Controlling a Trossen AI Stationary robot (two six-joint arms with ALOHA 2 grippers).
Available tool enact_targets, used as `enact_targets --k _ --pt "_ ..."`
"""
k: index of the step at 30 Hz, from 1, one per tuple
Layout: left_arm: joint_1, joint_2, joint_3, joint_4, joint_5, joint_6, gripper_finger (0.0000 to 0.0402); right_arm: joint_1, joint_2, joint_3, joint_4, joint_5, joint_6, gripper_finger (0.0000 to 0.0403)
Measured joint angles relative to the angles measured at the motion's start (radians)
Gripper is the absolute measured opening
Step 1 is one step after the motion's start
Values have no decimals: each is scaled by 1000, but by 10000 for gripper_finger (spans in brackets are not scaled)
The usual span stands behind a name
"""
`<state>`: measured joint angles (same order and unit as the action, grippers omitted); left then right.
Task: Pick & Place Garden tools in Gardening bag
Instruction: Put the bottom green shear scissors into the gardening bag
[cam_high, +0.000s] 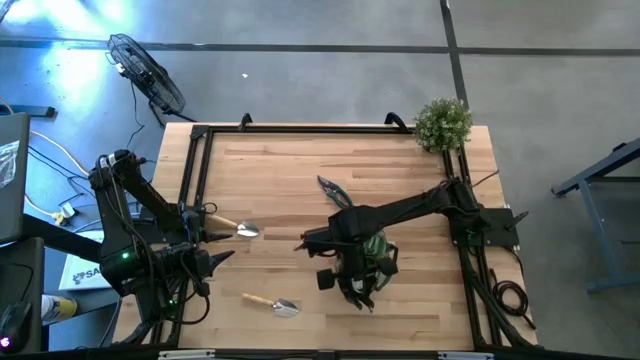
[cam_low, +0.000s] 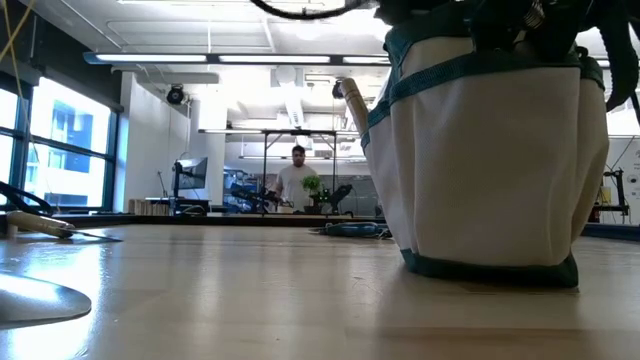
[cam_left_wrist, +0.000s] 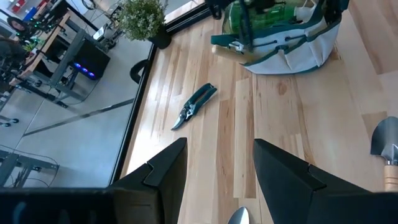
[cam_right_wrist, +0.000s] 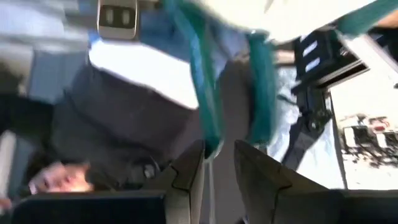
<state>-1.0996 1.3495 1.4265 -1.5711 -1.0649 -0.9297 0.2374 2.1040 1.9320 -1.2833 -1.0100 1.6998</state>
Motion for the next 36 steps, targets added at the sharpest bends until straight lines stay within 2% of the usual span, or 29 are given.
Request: enact_targets --k 6,11,14,18,21,23,26,30,34,36 --pt "0 0 -6 1 4 -9 175 -12 -10 0 -73 70 -12 78" --pt "0 0 -44 0 5 -11 175 -31 -41 -2 -145 190 -64 46" --pt "0 0 -67 -1 0 -12 175 -45 -93 -1 -181 270 -70 14" --pt "0 0 -71 0 -16 -15 175 -34 -196 -1 -223 385 -30 5" --pt "0 0 -71 0 -9 -15 175 15 -293 -1 -251 495 38 4" --pt "0 0 -71 0 14 -17 175 73 -354 -1 -270 592 108 3" --pt "0 0 -71 -1 22 -18 175 206 -420 0 -263 791 203 4" --pt "0 0 -71 1 -35 -19 175 418 -421 0 -178 1087 258 3" --pt "0 0 -71 2 -116 -64 175 583 -327 0 -23 1392 100 3" --pt "0 0 -71 5 -151 -107 175 632 -264 0 19 1498 -4 3"
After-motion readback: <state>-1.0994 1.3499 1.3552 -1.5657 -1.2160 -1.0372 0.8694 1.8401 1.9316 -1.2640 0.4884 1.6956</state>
